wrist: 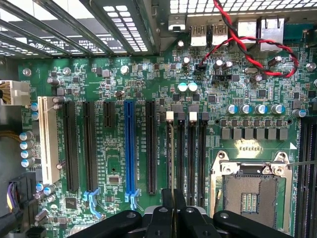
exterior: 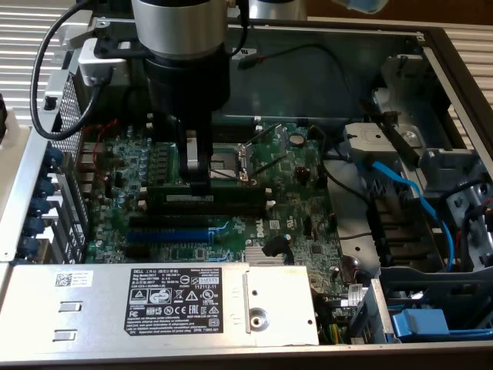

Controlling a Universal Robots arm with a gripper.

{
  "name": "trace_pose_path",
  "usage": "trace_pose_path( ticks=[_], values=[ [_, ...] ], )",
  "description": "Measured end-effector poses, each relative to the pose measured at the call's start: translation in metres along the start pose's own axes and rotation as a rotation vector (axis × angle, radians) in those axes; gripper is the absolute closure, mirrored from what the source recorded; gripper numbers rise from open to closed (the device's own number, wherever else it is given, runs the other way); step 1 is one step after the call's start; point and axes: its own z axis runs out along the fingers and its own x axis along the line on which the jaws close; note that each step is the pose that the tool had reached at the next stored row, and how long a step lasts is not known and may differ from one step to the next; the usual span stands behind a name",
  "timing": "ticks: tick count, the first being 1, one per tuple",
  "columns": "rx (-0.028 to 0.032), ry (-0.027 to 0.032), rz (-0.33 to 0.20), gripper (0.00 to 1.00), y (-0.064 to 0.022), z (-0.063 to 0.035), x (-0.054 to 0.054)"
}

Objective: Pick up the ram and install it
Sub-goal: 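Insert the ram into the slot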

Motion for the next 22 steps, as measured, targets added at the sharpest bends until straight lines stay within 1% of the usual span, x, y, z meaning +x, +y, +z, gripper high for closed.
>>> trace_pose_path(
  ticks=[6, 16, 17, 18, 19, 20, 22],
  values=[
    [0.0003, 0.0000, 0.000, 0.88, 0.0002, 0.0022, -0.0003],
    [0.0003, -0.0001, 0.000, 0.88, 0.0002, 0.0022, -0.0003],
    [0.0003, -0.0001, 0.000, 0.87, 0.0002, 0.0022, -0.0003],
    [0.0003, -0.0001, 0.000, 0.80, 0.0002, 0.0022, -0.0003],
    [0.0003, -0.0001, 0.000, 0.80, 0.0002, 0.0022, -0.0003],
    [0.0003, 0.0000, 0.000, 0.73, 0.0002, 0.0022, -0.0003],
    [0.0003, 0.0000, 0.000, 0.73, 0.0002, 0.0022, -0.0003]
  ],
)
